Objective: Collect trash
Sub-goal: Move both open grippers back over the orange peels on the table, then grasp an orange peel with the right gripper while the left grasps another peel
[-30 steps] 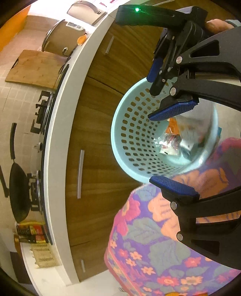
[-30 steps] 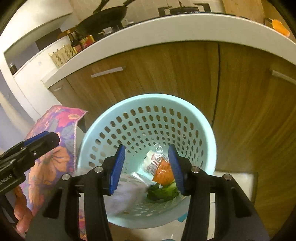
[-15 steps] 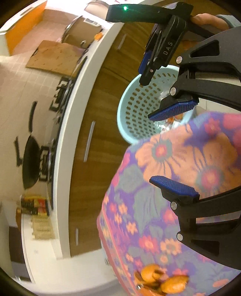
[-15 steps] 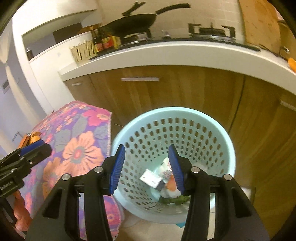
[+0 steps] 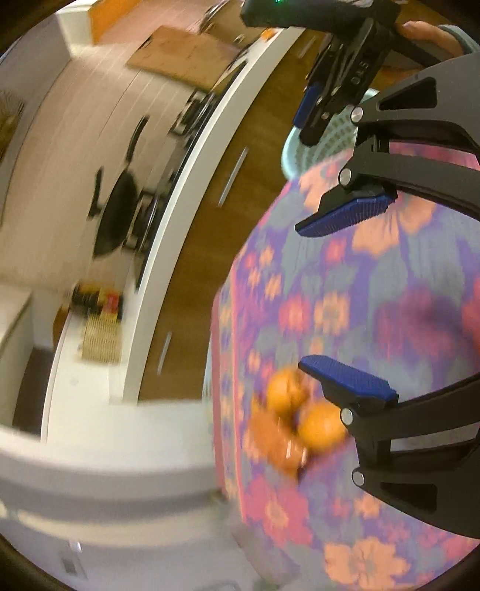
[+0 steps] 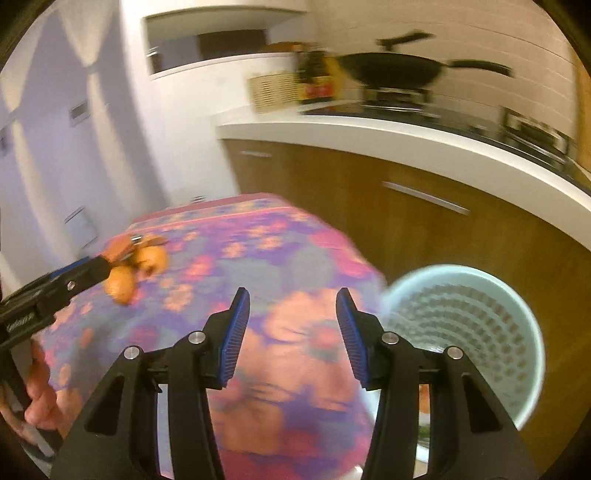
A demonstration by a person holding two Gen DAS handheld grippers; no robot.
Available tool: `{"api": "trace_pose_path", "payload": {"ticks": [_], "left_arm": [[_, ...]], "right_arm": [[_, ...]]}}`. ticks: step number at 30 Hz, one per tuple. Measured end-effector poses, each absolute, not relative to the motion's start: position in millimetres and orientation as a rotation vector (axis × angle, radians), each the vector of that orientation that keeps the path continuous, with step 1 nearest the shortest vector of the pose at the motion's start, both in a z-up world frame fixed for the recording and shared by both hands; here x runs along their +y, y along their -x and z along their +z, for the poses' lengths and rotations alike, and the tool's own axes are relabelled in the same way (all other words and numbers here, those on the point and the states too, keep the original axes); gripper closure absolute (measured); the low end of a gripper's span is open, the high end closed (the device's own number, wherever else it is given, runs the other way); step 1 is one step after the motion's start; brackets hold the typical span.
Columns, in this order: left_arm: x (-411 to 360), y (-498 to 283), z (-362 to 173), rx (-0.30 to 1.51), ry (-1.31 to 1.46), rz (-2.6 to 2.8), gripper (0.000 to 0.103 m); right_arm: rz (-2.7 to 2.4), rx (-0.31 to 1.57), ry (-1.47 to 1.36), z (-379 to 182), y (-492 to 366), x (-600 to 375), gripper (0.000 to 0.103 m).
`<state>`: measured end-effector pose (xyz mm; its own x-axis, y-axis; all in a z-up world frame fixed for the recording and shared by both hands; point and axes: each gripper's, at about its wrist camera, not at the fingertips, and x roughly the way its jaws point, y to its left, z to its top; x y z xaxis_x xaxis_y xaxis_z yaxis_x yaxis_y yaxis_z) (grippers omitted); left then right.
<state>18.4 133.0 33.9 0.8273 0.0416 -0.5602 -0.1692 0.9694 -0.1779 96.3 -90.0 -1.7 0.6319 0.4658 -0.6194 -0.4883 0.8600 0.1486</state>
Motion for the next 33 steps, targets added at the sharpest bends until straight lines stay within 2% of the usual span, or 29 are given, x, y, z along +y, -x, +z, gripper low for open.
{"api": "trace_pose_path", "payload": {"ticks": [9, 17, 26, 31, 33], "left_arm": [[223, -7, 26, 0.643, 0.282, 0.244, 0.033], [230, -14, -18, 0.731, 0.416, 0.189, 0.035], [244, -39, -41, 0.774, 0.562, 0.123, 0.064], [245, -36, -42, 0.739, 0.595, 0.080, 0.091], [247, -30, -40, 0.726, 0.586, 0.099, 0.092]], "right_arm": [[0.797, 0.677, 0.160, 6, -84, 24, 0.058], [0.947, 0.755, 0.243, -22, -120, 102, 0.058], [1.010, 0.847, 0.214, -45, -150, 124, 0.058], [1.024, 0.895, 0.233, -52, -161, 139, 0.058], [1.035, 0.916, 0.228, -55, -165, 148, 0.058]]}}
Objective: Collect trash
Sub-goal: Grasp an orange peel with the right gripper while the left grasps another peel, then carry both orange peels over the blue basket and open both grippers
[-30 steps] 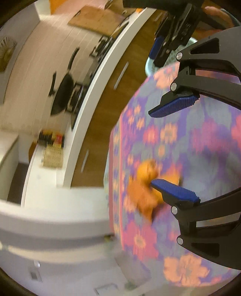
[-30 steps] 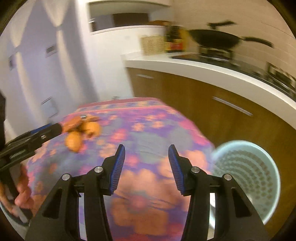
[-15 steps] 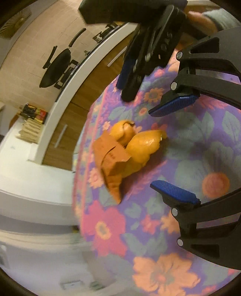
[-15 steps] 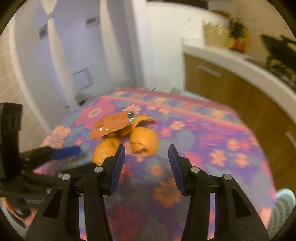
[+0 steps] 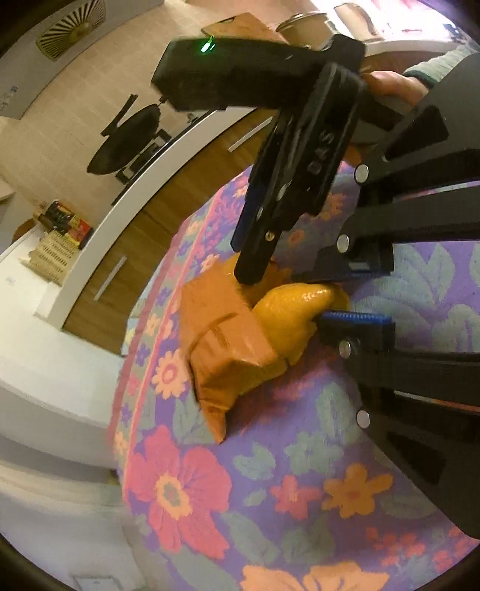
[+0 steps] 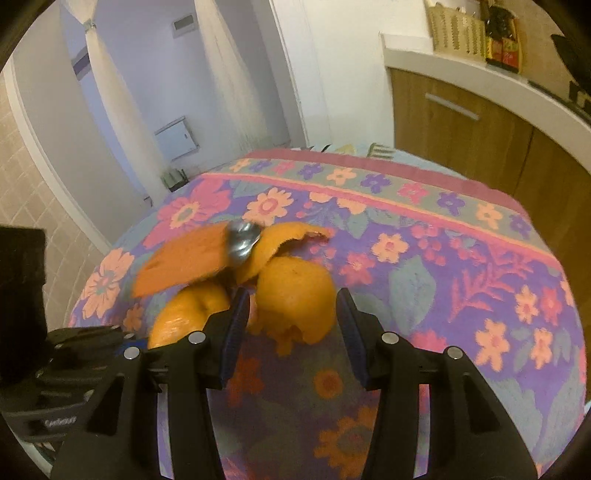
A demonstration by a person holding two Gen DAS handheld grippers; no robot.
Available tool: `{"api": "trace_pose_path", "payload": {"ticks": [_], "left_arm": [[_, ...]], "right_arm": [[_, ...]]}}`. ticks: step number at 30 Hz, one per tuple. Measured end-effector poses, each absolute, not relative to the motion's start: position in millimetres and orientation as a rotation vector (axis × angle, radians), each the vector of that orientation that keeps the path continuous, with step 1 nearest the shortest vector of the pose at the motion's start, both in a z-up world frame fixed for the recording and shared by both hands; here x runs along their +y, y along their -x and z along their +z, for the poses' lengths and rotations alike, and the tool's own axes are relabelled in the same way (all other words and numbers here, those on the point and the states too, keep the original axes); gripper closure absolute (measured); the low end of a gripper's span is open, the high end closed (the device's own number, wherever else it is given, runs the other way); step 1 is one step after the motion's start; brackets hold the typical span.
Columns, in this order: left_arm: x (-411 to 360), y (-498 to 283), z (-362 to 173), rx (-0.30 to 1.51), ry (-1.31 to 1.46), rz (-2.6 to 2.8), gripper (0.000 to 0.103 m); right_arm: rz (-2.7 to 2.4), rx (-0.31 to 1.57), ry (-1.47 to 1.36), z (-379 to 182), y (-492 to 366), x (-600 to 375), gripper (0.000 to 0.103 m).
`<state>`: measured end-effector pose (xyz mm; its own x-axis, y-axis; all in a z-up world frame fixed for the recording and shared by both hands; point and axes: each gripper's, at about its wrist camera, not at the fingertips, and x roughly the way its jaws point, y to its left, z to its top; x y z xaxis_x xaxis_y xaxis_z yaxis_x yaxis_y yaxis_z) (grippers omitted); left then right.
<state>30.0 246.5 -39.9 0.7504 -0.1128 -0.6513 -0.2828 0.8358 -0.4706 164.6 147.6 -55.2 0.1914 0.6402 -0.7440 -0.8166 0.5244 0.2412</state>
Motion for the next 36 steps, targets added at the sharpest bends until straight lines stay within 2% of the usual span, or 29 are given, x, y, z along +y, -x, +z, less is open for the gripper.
{"api": "trace_pose_path", "payload": {"ticks": [1, 4, 5, 6, 9, 17, 19, 22, 36], "left_arm": [[248, -27, -40, 0.724, 0.591, 0.101, 0.093], [253, -19, -43, 0.718, 0.611, 0.103, 0.094], [253, -17, -43, 0.717, 0.614, 0.102, 0.094], [253, -14, -42, 0.715, 0.614, 0.099, 0.094], [251, -8, -40, 0.713, 0.599, 0.095, 0.094], [228, 5, -34, 0.714, 0.527, 0.035, 0.094], [218, 10, -31, 0.707, 0.501, 0.005, 0.099], [203, 13, -28, 0.706, 0.471, -0.033, 0.099], [144, 7, -19, 0.702, 0.380, -0.165, 0.100]], "right_arm": [[1.034, 0.926, 0.228, -57, -166, 151, 0.055], [1.015, 0.967, 0.263, -64, -169, 159, 0.055], [1.016, 0.962, 0.264, -64, -167, 158, 0.061], [1.049, 0.971, 0.252, -64, -166, 156, 0.081], [1.053, 0.971, 0.217, -62, -163, 143, 0.088], [1.167, 0.990, 0.002, -49, -145, 69, 0.088], [1.187, 0.970, -0.030, -44, -139, 49, 0.088], [1.221, 0.931, -0.068, -39, -130, 21, 0.088], [1.048, 0.754, 0.033, -27, -98, -47, 0.088]]}}
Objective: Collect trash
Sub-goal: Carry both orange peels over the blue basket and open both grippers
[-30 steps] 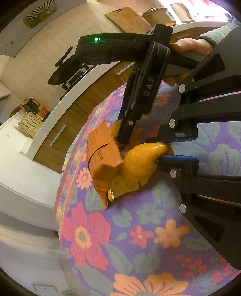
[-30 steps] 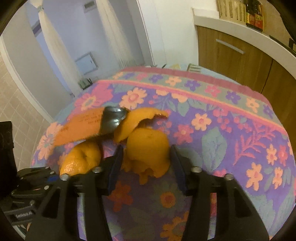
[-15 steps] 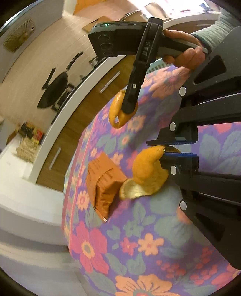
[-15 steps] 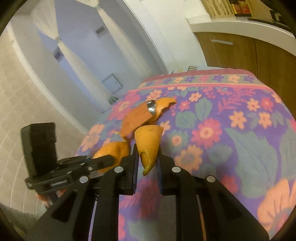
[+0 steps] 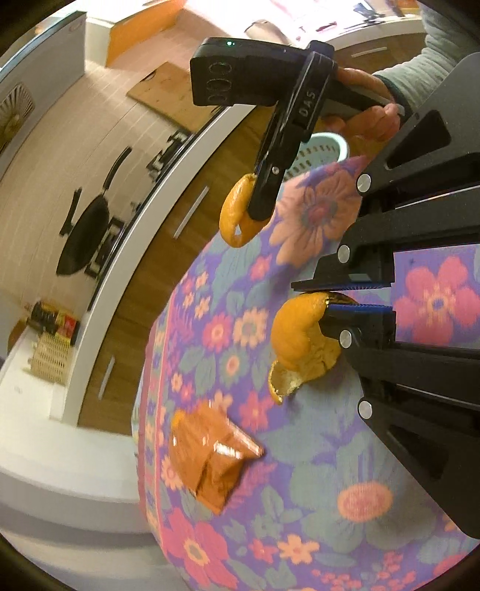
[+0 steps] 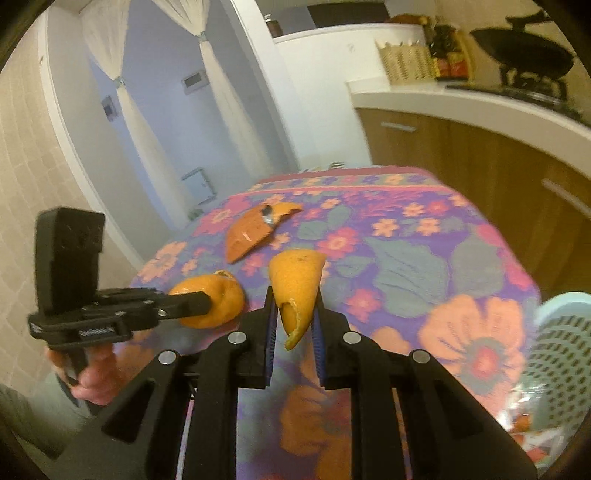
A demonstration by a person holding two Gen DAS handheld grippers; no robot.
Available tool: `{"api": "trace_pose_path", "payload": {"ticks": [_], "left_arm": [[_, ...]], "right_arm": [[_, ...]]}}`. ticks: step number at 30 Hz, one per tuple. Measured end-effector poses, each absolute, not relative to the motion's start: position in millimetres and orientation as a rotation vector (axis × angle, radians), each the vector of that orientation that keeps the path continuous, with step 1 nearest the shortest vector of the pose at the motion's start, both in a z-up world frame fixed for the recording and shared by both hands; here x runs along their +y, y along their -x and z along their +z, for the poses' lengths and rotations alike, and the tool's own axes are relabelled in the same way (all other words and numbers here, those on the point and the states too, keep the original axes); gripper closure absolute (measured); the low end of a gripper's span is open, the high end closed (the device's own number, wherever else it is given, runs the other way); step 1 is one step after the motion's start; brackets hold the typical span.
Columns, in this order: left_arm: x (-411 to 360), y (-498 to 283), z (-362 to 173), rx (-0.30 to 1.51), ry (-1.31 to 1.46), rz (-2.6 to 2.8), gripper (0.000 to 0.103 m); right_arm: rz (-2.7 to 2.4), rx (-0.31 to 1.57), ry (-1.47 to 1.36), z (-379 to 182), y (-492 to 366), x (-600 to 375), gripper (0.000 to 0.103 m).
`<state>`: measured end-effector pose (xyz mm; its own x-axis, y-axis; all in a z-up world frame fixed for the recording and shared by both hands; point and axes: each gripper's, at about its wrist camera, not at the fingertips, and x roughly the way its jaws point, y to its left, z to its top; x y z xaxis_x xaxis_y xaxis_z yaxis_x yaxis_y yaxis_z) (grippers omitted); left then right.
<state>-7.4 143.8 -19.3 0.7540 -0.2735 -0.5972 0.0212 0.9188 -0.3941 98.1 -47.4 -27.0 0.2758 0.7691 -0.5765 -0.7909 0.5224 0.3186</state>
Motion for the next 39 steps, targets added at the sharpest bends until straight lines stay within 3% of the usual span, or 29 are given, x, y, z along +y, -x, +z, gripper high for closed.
{"api": "trace_pose_path", "payload": {"ticks": [21, 36, 39], "left_arm": [[1, -74, -4, 0.738, 0.149, -0.337, 0.100], [-97, -138, -22, 0.821, 0.049, -0.456, 0.100], [-109, -152, -30, 0.848, 0.030, -0.461, 0.097]], "right_arm": [[0.762, 0.652, 0.015, -27, -107, -179, 0.088], [0.471, 0.778, -0.042, -75, -140, -259, 0.088], [0.420, 0.806, -0.062, -82, -147, -266, 0.083]]}}
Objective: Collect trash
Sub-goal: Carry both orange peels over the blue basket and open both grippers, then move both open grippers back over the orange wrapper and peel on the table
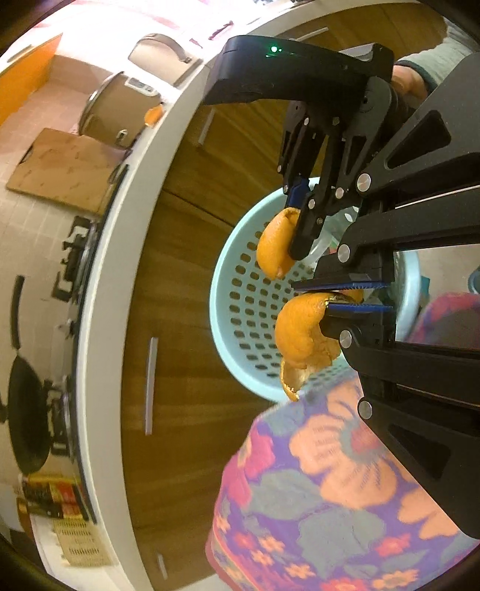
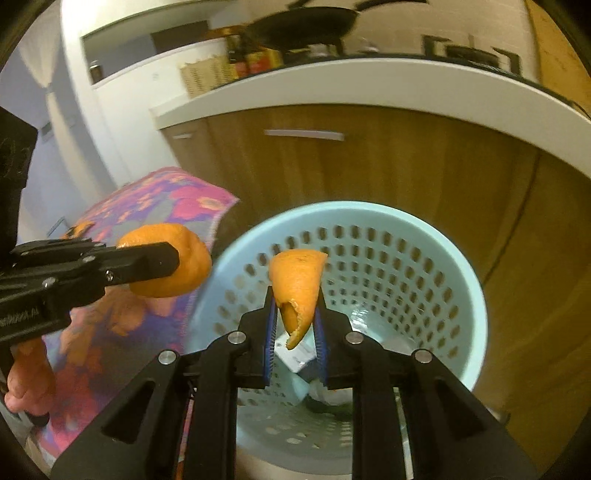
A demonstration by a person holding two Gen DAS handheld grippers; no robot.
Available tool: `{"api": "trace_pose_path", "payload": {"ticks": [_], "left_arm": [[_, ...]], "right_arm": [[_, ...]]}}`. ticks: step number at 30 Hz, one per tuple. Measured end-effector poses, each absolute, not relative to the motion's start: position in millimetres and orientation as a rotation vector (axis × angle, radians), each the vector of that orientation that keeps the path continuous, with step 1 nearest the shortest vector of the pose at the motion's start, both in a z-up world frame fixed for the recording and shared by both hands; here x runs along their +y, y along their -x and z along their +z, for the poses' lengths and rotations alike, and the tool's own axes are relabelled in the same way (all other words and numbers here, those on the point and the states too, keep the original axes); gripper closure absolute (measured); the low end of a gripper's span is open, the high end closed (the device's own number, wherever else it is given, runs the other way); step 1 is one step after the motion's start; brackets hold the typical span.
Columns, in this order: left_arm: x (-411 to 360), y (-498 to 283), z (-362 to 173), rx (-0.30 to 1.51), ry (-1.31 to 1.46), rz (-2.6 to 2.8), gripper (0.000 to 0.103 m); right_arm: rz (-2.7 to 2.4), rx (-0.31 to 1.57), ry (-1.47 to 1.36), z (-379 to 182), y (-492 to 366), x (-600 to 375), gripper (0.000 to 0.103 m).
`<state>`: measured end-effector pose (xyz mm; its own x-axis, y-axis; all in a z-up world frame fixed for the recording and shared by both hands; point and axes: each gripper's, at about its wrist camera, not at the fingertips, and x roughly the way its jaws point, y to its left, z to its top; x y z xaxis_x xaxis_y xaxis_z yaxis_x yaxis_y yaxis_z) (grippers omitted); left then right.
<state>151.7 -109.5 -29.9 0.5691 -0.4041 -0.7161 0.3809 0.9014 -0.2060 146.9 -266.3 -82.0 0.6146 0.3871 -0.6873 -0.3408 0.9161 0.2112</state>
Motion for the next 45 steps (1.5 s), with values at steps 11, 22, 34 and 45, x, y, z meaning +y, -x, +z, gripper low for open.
{"api": "trace_pose_path", "payload": {"ticks": [11, 22, 34, 45], "left_arm": [[-111, -156, -36, 0.828, 0.024, -0.426, 0.043], [-89, -130, -14, 0.751, 0.028, -0.390, 0.041], [-33, -103, 8, 0.681, 0.091, -0.287, 0.041], [9, -80, 18, 0.642, 0.122, -0.233, 0.041]], "right_arm": [[0.350, 0.838, -0.135, -89, -148, -292, 0.057], [0.349, 0.773, -0.121, -59, -136, -283, 0.057], [0.427, 0.711, -0.043, -26, -122, -226, 0.056], [0.496, 0.668, 0.024, -2, -107, -171, 0.051]]}}
